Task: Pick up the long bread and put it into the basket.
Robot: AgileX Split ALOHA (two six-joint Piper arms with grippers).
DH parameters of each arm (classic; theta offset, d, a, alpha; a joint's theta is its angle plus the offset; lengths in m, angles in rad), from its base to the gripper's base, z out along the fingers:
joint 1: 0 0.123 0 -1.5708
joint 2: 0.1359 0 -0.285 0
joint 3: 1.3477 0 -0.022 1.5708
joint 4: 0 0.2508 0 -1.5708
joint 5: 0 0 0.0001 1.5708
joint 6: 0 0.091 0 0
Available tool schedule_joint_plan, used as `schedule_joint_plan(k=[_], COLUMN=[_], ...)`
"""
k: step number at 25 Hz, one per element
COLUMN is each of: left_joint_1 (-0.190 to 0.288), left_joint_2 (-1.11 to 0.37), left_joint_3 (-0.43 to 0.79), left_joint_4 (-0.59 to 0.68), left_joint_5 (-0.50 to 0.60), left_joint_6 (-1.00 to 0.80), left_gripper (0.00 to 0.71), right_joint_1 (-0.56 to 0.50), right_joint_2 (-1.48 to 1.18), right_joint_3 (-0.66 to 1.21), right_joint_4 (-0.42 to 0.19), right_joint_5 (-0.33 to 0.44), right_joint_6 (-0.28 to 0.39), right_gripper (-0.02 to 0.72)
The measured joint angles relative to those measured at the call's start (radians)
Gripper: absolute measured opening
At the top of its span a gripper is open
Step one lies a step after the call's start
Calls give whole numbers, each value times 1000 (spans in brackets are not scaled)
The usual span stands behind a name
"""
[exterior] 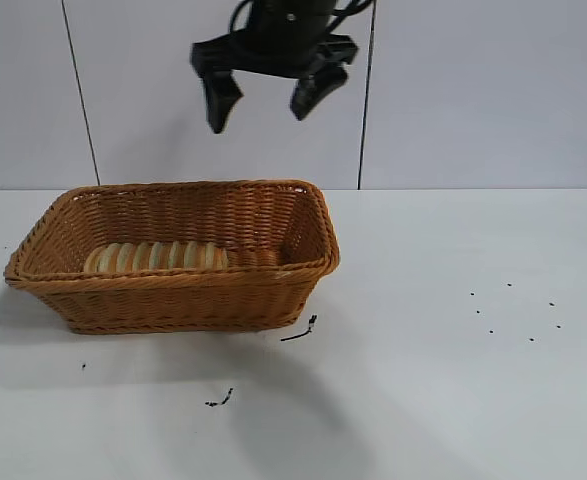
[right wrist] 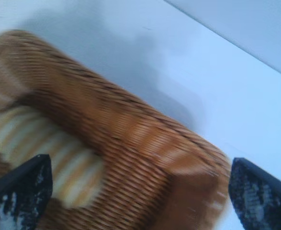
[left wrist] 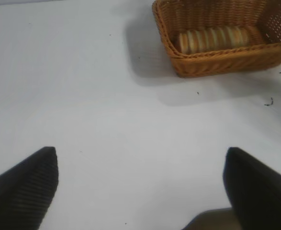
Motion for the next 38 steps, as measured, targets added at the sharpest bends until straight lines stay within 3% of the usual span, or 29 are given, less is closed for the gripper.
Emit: schedule_joint_plan(k=[9,24,29,38], left_joint_1=[0,0,0,0], left_joint_2=[0,0,0,0], left_joint_3=[0,0,0,0], left_joint_4=[0,0,0,0], left_joint_5=[0,0,0,0], left_joint_6=[0,0,0,0], left_gripper=[696,696,696,696], right_joint_1=[-217,-227,-227,-227], right_joint_2=[0,-87,-295,-795], right_joint_3=[0,33,214,784], right_joint_4=[-13,-13,-12,-12], right_joint_5=[105,137,137,136], right_joint_6=[0,-10,-10,-10], right_gripper=[693,693,693,693])
